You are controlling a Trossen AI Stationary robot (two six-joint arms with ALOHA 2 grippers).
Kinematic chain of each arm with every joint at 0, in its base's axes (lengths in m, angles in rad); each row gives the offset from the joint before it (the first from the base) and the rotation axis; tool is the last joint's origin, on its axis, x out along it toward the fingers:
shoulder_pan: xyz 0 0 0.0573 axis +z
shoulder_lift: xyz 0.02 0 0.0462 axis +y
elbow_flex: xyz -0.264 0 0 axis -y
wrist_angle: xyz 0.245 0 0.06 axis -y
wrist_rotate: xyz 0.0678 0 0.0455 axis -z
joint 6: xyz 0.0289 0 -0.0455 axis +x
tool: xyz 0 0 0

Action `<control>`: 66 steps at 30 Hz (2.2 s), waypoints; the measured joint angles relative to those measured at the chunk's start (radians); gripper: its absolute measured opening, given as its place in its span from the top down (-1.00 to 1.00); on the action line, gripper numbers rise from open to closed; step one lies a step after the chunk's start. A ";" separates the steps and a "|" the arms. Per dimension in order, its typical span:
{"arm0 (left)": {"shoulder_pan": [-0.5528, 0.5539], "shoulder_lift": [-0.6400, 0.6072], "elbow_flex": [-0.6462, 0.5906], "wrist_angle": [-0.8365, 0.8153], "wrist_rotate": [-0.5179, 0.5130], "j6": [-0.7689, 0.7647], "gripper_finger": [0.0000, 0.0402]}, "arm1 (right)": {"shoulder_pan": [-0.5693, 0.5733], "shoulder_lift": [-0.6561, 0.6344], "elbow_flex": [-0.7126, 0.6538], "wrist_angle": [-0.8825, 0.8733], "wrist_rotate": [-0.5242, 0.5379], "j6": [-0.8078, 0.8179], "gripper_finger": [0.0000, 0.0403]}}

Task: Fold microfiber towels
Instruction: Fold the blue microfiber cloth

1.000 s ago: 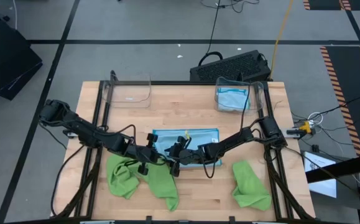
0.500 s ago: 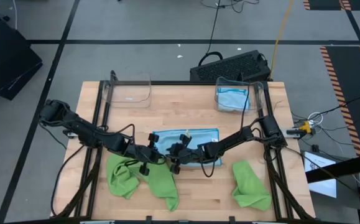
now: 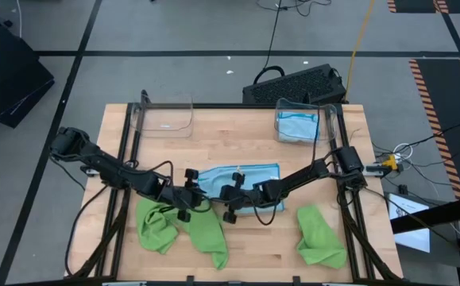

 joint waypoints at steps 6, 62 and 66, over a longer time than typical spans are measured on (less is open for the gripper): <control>-0.015 0.000 -0.027 -0.006 -0.030 -0.109 0.06 | 0.000 -0.037 0.000 -0.104 -0.023 0.036 0.99; 0.166 0.197 -0.383 0.773 -0.099 0.067 0.06 | -0.123 -0.212 0.000 -0.250 0.055 0.019 0.99; 0.190 0.237 -0.383 0.825 -0.069 0.090 0.07 | -0.118 -0.212 0.000 -0.250 0.054 0.014 0.99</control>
